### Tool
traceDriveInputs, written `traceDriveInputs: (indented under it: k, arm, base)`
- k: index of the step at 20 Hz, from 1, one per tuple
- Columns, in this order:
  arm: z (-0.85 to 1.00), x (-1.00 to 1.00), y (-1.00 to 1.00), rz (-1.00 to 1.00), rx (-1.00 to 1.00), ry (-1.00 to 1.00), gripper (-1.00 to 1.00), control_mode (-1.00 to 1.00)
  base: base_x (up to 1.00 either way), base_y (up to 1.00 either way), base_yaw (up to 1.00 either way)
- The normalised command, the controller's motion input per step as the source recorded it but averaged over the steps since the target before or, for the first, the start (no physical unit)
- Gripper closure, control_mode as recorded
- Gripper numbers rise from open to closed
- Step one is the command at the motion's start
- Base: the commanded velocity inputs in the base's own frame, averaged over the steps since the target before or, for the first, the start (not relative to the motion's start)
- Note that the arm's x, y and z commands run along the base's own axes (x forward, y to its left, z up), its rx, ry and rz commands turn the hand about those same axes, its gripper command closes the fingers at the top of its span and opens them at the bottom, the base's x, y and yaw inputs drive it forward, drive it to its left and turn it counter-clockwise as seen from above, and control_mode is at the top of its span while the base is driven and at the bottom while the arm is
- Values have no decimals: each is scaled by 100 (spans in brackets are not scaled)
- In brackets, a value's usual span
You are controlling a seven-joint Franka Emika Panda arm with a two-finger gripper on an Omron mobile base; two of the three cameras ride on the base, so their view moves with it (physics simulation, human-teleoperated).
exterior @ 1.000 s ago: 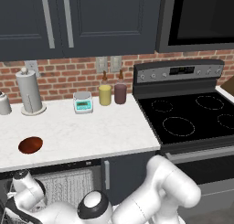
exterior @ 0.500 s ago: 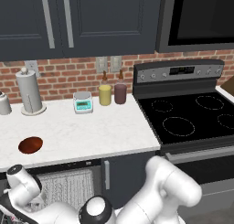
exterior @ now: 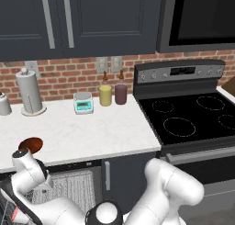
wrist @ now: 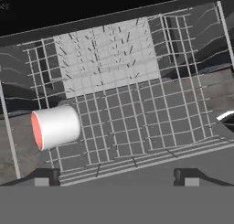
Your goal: Pick up the cup and bowl from the counter, place them in the dishwasher, and close the dishwasher door.
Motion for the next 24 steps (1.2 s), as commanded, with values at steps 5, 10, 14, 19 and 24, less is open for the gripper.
traceDriveInputs:
  k: [5, 10, 14, 19, 24]
  arm:
    - [100, -8, -41, 8, 0, -12, -100, -100]
    - [98, -9, -30, 13, 3, -11, -100, -100]
    - [77, 6, -33, 16, 1, -22, -100, -100]
    - [88, 24, -35, 13, 7, -6, -100, -100]
    - [92, 35, -16, 7, 4, 6, -100, -100]
  base:
    - [0, 0, 0]
    - [0, 0, 0]
    - [0, 0, 0]
    - [0, 0, 0]
    - [0, 0, 0]
